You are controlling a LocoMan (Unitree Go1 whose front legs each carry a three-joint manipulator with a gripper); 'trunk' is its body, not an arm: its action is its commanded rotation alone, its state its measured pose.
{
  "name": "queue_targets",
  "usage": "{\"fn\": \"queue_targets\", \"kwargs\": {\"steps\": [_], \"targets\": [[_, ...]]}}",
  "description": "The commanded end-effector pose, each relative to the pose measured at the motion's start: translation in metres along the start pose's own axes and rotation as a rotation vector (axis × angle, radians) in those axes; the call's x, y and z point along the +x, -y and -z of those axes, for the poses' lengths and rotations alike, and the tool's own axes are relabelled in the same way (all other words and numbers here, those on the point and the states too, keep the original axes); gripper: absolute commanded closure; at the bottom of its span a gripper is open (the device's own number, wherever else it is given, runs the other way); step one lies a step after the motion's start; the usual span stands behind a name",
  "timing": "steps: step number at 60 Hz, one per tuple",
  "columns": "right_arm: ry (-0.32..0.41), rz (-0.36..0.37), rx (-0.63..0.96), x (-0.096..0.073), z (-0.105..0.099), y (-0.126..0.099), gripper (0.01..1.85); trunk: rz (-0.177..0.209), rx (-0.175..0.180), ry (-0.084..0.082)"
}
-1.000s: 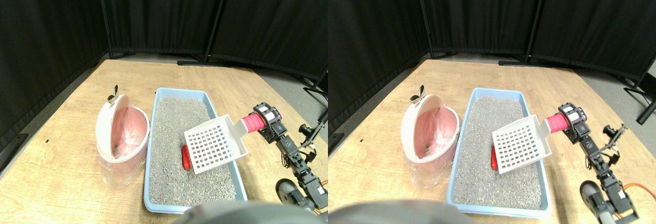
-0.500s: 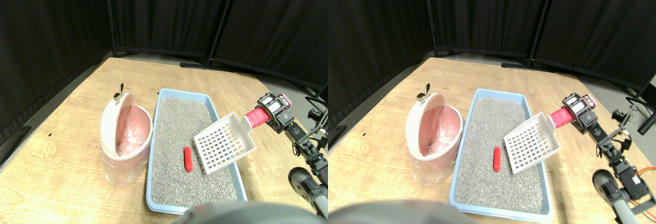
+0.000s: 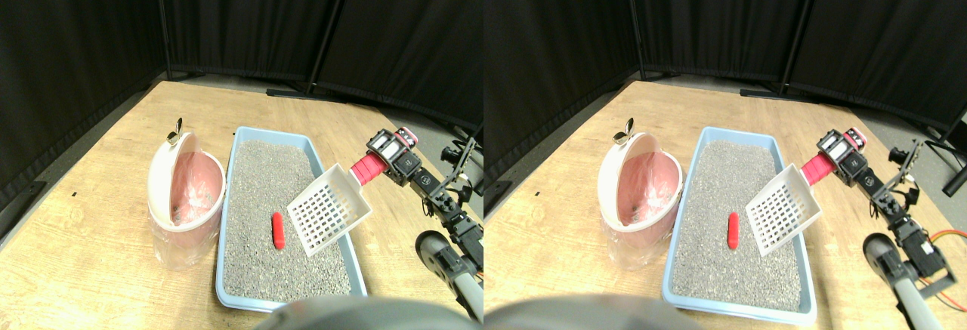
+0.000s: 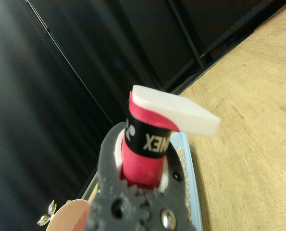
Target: Scoop (unimanual)
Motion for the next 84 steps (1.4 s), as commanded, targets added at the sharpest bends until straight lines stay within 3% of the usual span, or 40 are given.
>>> {"fn": "queue_targets", "kwargs": {"steps": [1,16,29,38,45,50,61,62,63,64,84], "targets": [[0.059,-0.003,-0.044,0.003,-0.01,0.0,1.81,-0.02,-0.018,-0.021],[0.054,-0.036,-0.063,0.008,-0.007,-0.01,1.81,-0.023,-0.019,-0.022],[-0.009,-0.073,-0.016,0.004,-0.004,-0.029,1.81,-0.031,-0.021,-0.026],[-0.079,-0.12,0.164,0.005,0.009,-0.085,1.81,-0.045,-0.032,-0.036],[-0.078,-0.197,0.222,0.002,0.015,-0.122,1.77,-0.051,-0.035,-0.039],[-0.113,-0.216,0.26,0.001,0.012,-0.139,1.8,-0.055,-0.04,-0.039],[-0.178,-0.169,0.35,0.006,0.02,-0.142,1.6,-0.062,-0.045,-0.042],[-0.223,-0.14,0.376,0.007,0.021,-0.139,1.64,-0.064,-0.046,-0.043],[-0.223,-0.14,0.376,0.007,0.021,-0.139,1.64,-0.064,-0.046,-0.043],[-0.243,-0.131,0.394,0.007,0.022,-0.138,1.81,-0.064,-0.046,-0.043],[-0.187,-0.005,0.608,0.004,0.044,-0.099,1.81,-0.052,-0.033,-0.041]]}}
